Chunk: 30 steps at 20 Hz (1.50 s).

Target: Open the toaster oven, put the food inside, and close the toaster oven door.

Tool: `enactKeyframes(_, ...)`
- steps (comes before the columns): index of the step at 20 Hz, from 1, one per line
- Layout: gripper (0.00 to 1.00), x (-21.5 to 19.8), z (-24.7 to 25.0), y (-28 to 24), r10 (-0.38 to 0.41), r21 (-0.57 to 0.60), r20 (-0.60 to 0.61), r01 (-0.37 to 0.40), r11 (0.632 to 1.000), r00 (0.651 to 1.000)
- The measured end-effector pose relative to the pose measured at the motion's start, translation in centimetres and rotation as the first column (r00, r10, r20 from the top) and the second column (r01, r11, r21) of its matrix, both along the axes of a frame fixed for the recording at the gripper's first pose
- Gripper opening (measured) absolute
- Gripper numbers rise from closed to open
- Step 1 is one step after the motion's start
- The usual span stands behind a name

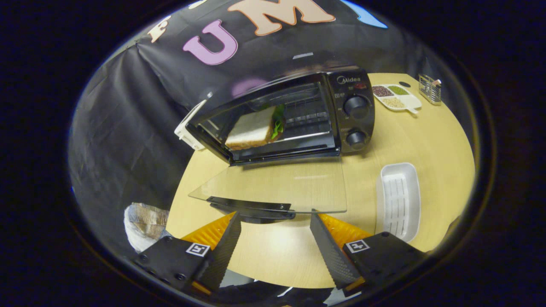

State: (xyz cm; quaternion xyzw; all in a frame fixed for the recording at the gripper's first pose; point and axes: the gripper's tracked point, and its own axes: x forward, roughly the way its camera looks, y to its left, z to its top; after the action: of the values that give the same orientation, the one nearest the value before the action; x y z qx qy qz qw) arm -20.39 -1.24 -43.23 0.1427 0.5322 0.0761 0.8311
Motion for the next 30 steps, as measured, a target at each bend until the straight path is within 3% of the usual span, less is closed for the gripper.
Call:
enactKeyframes(14,0.99,4.5,2.9,-0.4,-0.049,0.012,0.103,0.048,0.999,0.993)
enactKeyframes(30,0.99,10.3,6.9,-1.2,-0.033,-0.060,0.261,0.050,0.997,0.965)
